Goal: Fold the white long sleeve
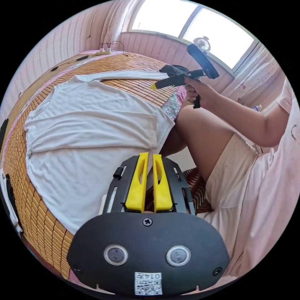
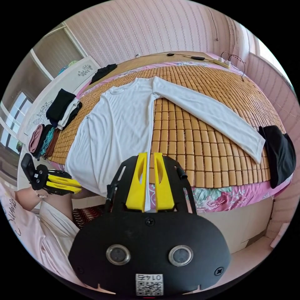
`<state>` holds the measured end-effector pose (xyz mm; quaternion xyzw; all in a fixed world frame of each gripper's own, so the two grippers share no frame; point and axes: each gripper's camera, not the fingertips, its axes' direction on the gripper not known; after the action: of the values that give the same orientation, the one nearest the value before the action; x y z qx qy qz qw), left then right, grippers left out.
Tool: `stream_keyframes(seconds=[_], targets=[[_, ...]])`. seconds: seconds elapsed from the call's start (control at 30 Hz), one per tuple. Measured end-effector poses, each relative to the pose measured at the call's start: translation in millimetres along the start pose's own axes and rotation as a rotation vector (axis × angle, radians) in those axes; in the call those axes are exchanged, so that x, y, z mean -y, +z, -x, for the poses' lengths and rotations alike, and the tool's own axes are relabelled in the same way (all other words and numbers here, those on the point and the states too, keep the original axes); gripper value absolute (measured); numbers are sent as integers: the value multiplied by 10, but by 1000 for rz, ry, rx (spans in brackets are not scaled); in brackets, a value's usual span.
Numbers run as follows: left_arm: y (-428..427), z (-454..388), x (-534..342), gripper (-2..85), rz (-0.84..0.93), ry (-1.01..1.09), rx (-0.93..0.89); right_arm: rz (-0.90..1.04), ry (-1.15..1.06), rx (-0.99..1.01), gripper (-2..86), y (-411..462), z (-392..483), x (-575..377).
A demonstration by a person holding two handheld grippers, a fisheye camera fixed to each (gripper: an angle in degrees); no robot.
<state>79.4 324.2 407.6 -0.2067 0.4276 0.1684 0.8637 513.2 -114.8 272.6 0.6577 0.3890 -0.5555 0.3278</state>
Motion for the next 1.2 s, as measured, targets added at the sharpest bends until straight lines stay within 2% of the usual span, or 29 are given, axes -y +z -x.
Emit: stream_keyframes(seconds=[0.17, 0.3, 0.4, 0.7, 0.83, 0.93, 1.03, 1.1, 1.2], targets=[[-392, 721, -92, 6, -72, -144, 267, -61, -113, 141, 29, 175, 251, 439], [-620, 1480, -162, 10, -51, -242, 522, -58, -328, 210, 39, 540, 997, 1313], [-653, 1927, -133, 18, -38, -277, 577, -43, -447, 234, 56, 894, 1611, 2003], [-314, 2724, 95, 59, -32, -215, 551, 109, -520, 226, 81, 2251, 2833, 3473], [-121, 2948, 209, 38, -6, -187, 535, 273, -522, 219, 17, 2801, 3041, 3780], [-123, 3042, 217, 8, -13, -204, 522, 184, -564, 234, -3, 2642, 3092, 3900], [-269, 3086, 88, -1, -98, -239, 537, 136, -590, 279, -7, 2502, 3088, 4068], [-313, 3235, -25, -3, -146, -313, 477, 154, -587, 268, -5, 2558, 3097, 4154], [-158, 3432, -69, 3, -89, -390, 420, 246, -589, 222, 5, 2762, 3141, 4201]])
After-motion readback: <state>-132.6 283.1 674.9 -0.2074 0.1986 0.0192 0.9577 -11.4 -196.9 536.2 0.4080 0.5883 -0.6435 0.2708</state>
